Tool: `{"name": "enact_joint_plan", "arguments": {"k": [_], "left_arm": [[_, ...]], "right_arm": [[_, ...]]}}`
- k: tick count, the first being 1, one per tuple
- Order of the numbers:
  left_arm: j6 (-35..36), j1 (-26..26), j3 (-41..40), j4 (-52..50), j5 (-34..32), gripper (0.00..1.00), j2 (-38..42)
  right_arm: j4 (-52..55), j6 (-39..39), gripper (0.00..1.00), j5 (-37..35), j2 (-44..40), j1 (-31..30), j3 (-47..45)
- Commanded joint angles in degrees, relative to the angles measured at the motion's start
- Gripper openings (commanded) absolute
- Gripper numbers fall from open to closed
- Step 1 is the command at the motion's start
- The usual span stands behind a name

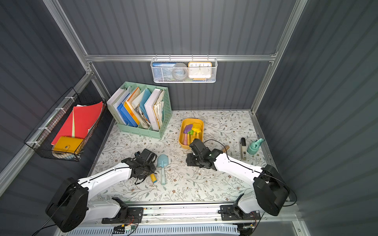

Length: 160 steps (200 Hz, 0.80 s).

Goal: Put the shovel into the storage box
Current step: Pick up the shovel from the center of the board.

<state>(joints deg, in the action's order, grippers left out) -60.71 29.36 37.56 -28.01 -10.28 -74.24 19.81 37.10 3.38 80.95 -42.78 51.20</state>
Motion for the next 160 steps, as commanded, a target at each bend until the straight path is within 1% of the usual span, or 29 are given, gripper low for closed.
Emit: {"name": "enact_joint_plan", "arguments": {"k": [1,25,69,92,160], "left_arm": [[4.32,0.34,4.13,-1.83,-1.84,0.12,0.95],[7.07,0.77,7.49,0.82,-0.75,0.11,-1.29],[11.52,3.30,17.41,3.00,0.10,0.09,-10.17],[13.91,3.85,21.93,4.57,2.05,0.09,-15.16],[20.68,4.97,38.44,4.11,6.42,0.08,-29.23]], "right_arm": [[0.76,0.68,0.51,-0.73,-1.04,0.16,-0.14],[1.02,1.20,0.51,-0.78,-1.01,0.40,0.04],[1.61,1.48,0.51,-1.32,-2.59,1.51,-1.01],[2.16,1.92,0.51,-1.74,-3.65,2.13,-2.00],[3.12,1.84,0.51,-2.19,-7.34,5.73,-4.60]]}}
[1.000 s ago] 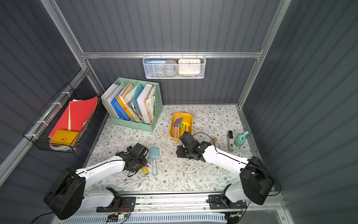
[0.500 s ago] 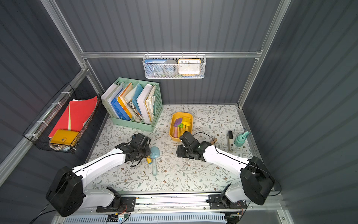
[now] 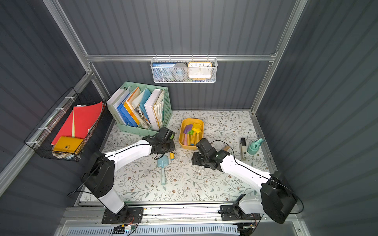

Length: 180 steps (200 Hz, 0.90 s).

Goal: Put the shovel into the storage box
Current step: Pick up the shovel from the center of the board, then place the shovel in the storage box.

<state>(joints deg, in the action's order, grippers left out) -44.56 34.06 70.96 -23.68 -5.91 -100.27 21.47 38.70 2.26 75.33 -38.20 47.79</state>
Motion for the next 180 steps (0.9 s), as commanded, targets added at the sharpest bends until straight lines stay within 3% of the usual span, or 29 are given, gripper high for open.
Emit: {"name": "enact_joint_plan", "arguments": {"k": [1,106,180], "left_arm": [[4.68,0.29,5.36,-0.27,2.05,0.08,-3.37],[14.20,0.12,38.15,-9.92,7.84,0.08,-25.02],[14.32,-0.15,45.09,-8.93,9.59,0.09,-33.02]], "right_arm": [[1.46,0.24,0.51,-1.05,-1.74,1.21,-1.24],[0.92,2.43,0.51,-0.96,-4.67,3.01,-5.04],[1.03,2.34,0.51,-1.04,-4.13,3.04,-4.89]]}}
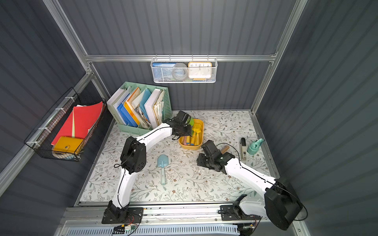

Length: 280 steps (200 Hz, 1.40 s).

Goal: Put the shovel into the storage box
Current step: Place the shovel in the storage box.

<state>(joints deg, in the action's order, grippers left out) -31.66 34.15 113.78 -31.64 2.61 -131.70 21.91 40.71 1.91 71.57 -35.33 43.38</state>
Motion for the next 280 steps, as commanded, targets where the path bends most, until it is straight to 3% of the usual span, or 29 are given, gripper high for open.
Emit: {"name": "enact_joint_plan", "arguments": {"k": [1,50,81,107,160,280], "left_arm": [[1.43,-0.23,2.30,-0.97,1.03,0.09,-1.61],[1.36,-0.23,1.37,-0.62,-0.41,0.16,-1.85],[0.83,-0.24,0.47,-0.29,-1.18,0.34,-0.77],[0.55,-0.18,-0.80,0.29,-2.14,0.43,0.83],[0.37,-0.12,-5.74,2.03,-2.40,0.43,6.17],[-2.45,-0.07,-26.08,8.06,-5.28,0.49,22.56]], "right_arm": [[0.63,0.33,0.51,-0.73,-0.42,0.18,-0.48],[0.54,0.42,0.51,-0.72,-0.46,0.19,-0.60],[0.32,0.51,0.51,-0.67,-0.38,0.18,-0.53],[0.32,0.51,0.51,-0.55,-0.38,0.18,-0.34],[1.11,-0.32,0.51,-0.35,-0.46,0.22,1.05],[1.29,-2.25,0.52,2.97,0.77,0.10,3.21]]}}
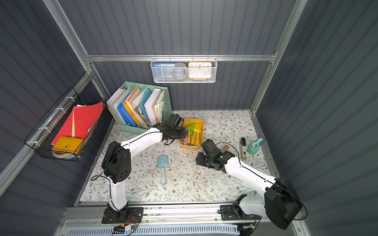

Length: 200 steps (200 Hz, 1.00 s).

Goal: Put the shovel into the storage box
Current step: Place the shovel in the storage box.

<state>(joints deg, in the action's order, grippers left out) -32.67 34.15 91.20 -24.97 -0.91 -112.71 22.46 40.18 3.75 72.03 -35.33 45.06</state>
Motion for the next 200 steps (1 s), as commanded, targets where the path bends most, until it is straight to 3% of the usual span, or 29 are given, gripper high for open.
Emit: {"name": "enact_joint_plan", "arguments": {"k": [1,29,66,200], "left_arm": [[-1.48,-0.06,-3.71,1.45,-1.79,0.49,3.69],[-2.52,-0.06,-8.43,2.23,-2.89,0.57,7.62],[-5.38,-0.10,-18.55,4.65,-3.65,0.60,13.97],[-13.82,0.65,-38.65,3.85,-6.54,0.61,27.98]], "right_arm": [[0.75,-1.79,0.52,1.16,0.31,0.09,1.57],[-0.28,-2.79,0.53,2.93,0.00,0.02,1.97],[-0.91,-3.58,0.53,4.35,0.71,-0.53,2.60],[-2.84,-5.07,0.53,6.01,4.56,-6.83,5.13]]}}
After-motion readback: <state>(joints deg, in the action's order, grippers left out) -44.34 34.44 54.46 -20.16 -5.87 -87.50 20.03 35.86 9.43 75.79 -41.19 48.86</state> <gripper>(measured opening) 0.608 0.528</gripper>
